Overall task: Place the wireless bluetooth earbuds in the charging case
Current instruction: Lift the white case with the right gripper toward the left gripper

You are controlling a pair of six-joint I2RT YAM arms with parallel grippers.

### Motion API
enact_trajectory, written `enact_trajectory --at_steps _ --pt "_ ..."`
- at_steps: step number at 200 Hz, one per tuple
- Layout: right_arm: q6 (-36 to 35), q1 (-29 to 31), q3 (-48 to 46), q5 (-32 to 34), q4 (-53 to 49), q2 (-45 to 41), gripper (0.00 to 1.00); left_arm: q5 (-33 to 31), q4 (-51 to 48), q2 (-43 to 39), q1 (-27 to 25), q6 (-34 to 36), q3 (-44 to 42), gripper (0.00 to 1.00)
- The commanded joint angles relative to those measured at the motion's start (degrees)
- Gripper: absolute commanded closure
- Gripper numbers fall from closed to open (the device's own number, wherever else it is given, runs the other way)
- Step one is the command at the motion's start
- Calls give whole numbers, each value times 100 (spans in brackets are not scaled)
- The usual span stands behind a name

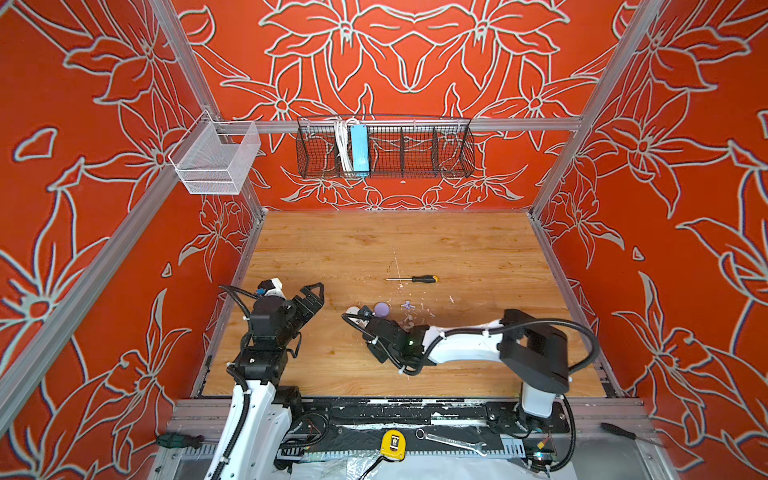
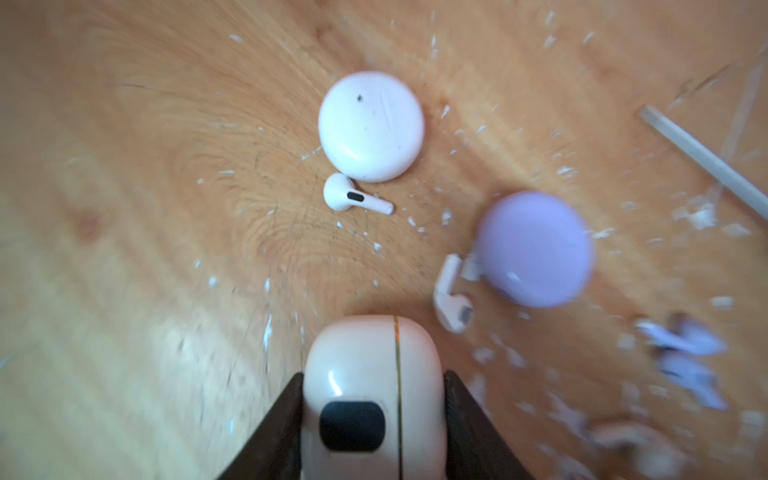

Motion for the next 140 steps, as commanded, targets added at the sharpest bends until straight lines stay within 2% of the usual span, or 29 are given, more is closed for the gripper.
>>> enact_trajectory --at_steps 1,12,17,28,52,93,140 --pt "-1420 31 -537 84 733 -1133 66 1620 -167 265 24 -123 475 2" --pt "-1895 46 -863 -21 1012 -1664 67 2340 -57 317 22 -74 592 0" --pt "-2103 41 -998 -80 1135 -1887 67 2579 -57 298 25 24 656 2" --pt "-2530 59 -1202 -229 1313 -2308 69 2868 -270 151 23 325 796 4" --pt "-3066 117 -1444 31 1547 -2968 74 3344 -372 -400 26 669 807 6" --pt "-3278 185 -1523 -231 1578 -3670 73 4177 11 -1380 16 686 705 9" --pt "-3754 841 -1269 157 1677 -3765 73 4590 20 -1694 -8 517 755 12"
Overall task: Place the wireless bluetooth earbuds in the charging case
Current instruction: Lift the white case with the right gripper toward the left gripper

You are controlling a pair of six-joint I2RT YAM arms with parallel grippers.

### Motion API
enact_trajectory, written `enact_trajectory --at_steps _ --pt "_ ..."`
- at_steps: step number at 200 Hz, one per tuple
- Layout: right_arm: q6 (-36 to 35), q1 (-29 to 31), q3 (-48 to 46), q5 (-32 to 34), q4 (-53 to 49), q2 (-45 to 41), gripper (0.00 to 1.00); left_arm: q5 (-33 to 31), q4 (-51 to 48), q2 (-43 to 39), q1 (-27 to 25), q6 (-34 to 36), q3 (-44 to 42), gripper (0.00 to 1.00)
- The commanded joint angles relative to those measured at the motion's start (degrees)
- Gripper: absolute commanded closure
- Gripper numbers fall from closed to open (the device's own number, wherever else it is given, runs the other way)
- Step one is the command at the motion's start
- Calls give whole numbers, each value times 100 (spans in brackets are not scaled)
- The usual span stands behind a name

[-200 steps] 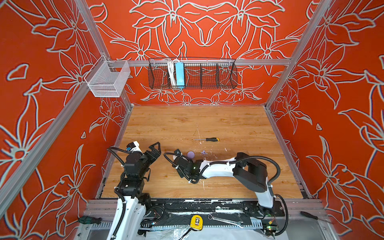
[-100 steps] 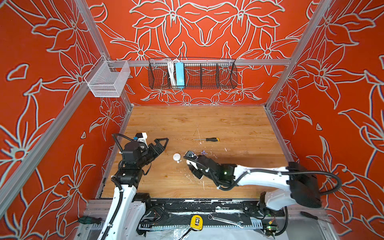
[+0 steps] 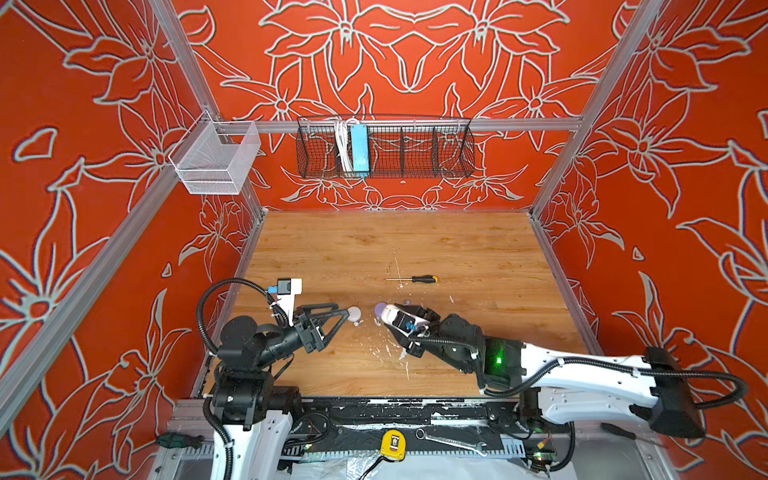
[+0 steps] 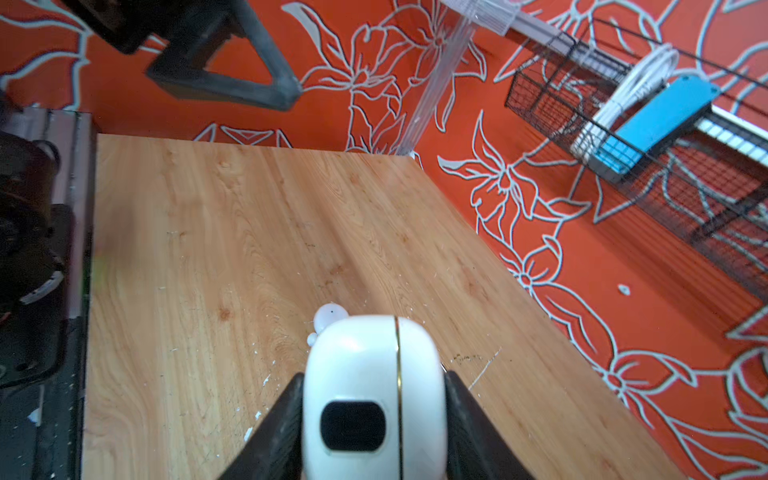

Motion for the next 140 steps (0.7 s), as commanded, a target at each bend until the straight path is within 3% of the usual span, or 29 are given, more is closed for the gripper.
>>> enact_trajectory --at_steps 1,38,61,110,140 --pt "-510 285 245 156 200 -72 73 460 105 -59 -17 -65 41 12" --pt "-706 425 470 240 309 52 73 444 436 -5 -181 -231 -113 14" --pt "-750 425 579 330 422 87 73 190 538 242 -547 -134 -249 16" --pt "-857 425 647 426 562 200 73 -1218 606 758 -2406 431 -244 28" --pt "-872 425 766 369 438 347 74 -1761 797 1189 -3024 590 -180 34"
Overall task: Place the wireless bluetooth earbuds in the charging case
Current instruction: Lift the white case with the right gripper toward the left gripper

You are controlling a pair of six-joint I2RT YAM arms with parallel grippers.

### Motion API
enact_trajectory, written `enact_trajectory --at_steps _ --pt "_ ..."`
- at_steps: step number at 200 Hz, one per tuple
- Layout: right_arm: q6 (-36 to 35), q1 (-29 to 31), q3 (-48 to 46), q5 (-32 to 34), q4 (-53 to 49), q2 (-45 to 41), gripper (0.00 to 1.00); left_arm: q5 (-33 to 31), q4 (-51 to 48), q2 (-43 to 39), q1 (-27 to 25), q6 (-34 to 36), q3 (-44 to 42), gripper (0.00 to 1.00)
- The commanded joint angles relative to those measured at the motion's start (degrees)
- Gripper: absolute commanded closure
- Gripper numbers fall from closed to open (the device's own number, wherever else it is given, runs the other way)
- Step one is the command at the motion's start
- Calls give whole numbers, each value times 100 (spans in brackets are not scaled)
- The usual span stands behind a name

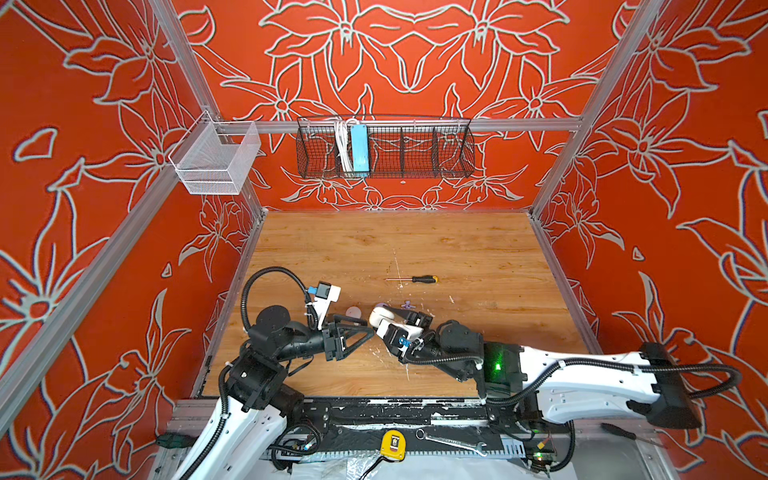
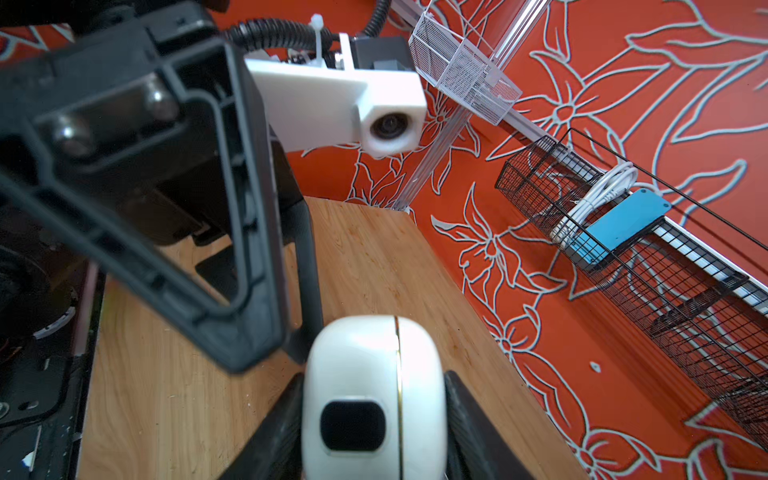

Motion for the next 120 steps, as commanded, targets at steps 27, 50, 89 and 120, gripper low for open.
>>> enact_trajectory --at_steps 27,50,89,120 --pt "-197 27 283 149 131 174 74 -960 322 306 -518 352 197 41" --pt "-206 32 276 106 165 174 74 -998 321 357 -593 386 225 45" --pt "-236 27 241 64 267 227 74 -1049 381 527 -719 420 198 56" --pt "-233 27 273 184 308 311 73 -995 481 527 -758 434 121 68"
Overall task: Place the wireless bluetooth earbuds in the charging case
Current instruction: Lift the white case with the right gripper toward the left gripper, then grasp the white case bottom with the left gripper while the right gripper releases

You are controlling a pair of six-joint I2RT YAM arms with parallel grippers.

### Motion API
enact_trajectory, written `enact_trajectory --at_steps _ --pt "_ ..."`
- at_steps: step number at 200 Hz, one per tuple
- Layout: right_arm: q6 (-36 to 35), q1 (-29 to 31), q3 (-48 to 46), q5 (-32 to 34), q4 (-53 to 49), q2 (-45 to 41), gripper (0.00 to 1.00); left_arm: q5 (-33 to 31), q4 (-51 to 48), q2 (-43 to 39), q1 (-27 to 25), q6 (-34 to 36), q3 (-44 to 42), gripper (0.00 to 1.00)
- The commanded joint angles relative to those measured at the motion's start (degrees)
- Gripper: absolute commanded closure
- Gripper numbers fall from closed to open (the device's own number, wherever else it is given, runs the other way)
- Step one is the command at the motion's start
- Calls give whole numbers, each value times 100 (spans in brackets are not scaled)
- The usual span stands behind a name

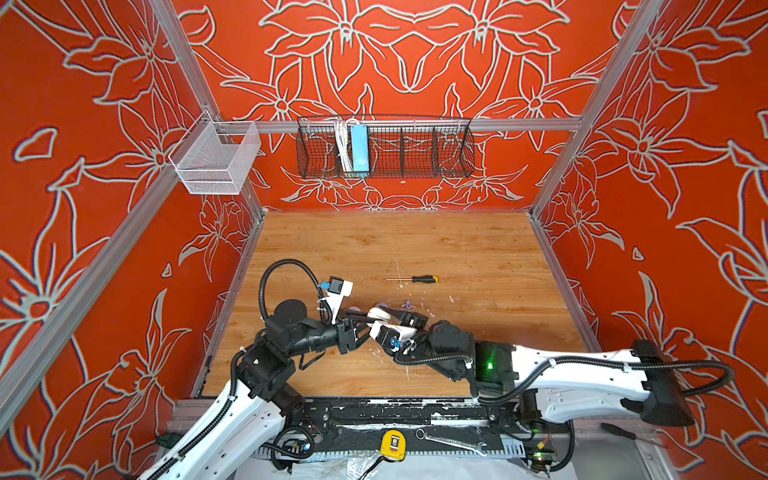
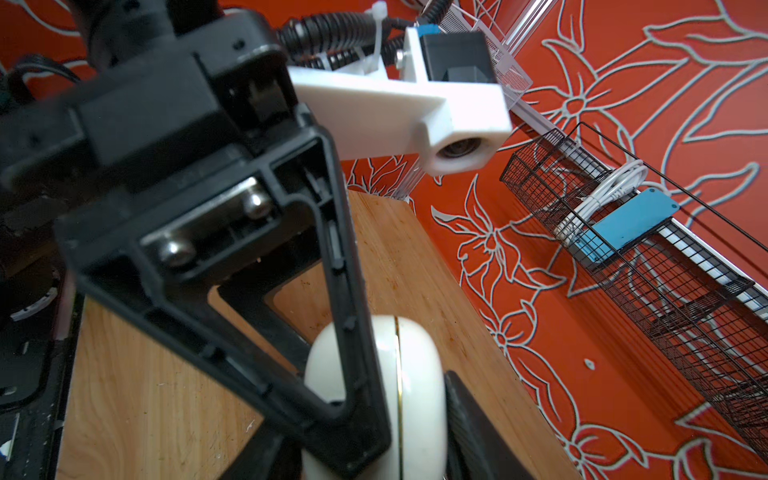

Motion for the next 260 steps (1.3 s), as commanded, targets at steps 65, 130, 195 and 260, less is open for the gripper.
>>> enact_trajectory --at_steps 65,130,195,260 --pt "28 25 35 238 427 -177 69 201 481 133 -61 -9 -114 76" --pt "-11 16 -138 391 537 -402 69 119 473 -27 -63 -136 -135 43" --pt "14 16 -120 222 528 -379 69 315 707 206 -70 -185 -131 59" --pt "4 16 -91 382 563 -321 47 179 761 297 -70 -77 -148 98"
